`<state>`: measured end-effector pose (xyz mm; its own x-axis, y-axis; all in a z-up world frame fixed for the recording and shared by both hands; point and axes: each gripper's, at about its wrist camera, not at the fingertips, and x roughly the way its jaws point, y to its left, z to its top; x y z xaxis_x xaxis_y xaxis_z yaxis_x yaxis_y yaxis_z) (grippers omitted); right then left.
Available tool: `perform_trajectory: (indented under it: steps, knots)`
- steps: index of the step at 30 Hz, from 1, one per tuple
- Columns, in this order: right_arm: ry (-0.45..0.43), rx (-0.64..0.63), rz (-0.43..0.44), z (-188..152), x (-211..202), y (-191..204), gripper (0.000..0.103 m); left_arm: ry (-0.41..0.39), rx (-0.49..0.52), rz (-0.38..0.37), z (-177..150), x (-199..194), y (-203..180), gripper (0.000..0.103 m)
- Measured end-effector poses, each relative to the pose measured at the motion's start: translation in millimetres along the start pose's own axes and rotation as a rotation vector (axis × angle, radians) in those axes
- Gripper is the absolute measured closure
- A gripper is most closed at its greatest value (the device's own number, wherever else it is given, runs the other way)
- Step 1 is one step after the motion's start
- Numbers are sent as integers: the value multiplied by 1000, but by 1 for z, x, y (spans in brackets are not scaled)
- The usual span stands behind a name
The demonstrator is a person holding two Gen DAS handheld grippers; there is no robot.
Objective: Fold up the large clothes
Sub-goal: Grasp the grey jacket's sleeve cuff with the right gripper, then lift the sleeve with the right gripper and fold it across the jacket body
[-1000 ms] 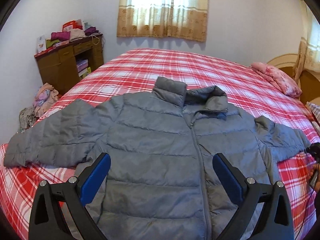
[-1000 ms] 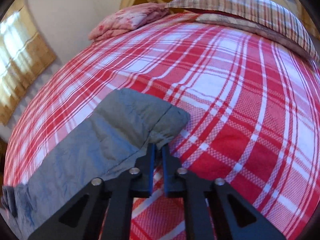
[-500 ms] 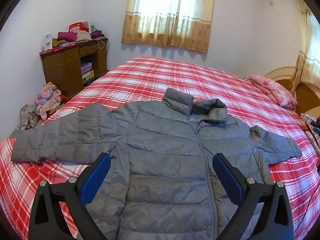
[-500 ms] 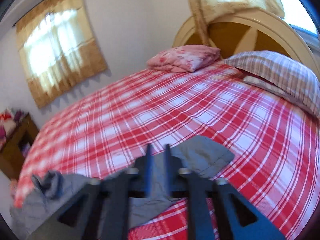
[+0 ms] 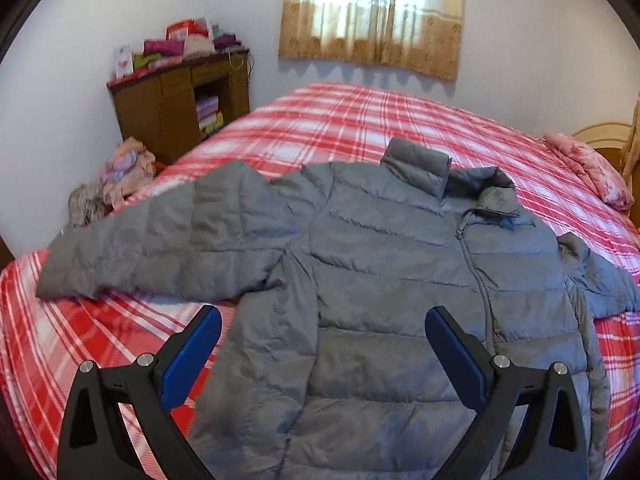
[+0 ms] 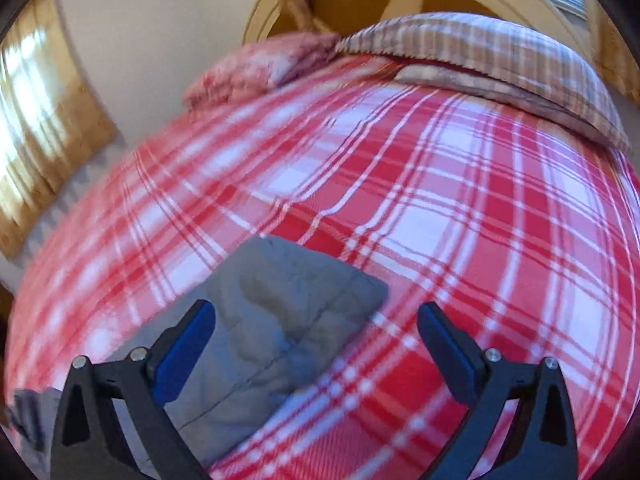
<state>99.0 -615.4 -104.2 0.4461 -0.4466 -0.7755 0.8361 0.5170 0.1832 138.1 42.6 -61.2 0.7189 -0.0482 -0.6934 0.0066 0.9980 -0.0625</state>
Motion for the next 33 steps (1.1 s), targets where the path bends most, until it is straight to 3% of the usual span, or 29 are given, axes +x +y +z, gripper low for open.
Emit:
perform_trajectory:
  steps: [1,2,3,6,7,13,17,21,28,33]
  knots:
    - [24,8,-9,-3,6,0,21,4,-3,-2,1,2,-2,1]
    - [74,26,-23,-5,21,-2,42,6,-2,-2,1,5,-5,1]
    - [55,24,-53,-9,22,-2,46,7,6,2,2,7,-9,1]
    - [4,-40,-58,-13,16,0,71,8,33,-4,2,11,-20,1]
    - [-2,-52,-21,-12,13,-2,89,8,39,-9,3,11,-22,1]
    - [-127,-100,78,-6,-49,10,90,-7,71,-39,-2,0,-30,1]
    - [-215,-191,169,-4,-109,44,90,-49,58,-52,-2,-19,-23,1]
    - [-283,-330,244,-23,-171,96,90,-77,33,-53,-2,-36,-7,1]
    - [-304,-582,453,-119,-251,209,90,-138,-8,-24,-5,-64,33,1]
    - [-237,-724,617,-209,-275,277,90,-169,-56,-8,-9,-79,68,1]
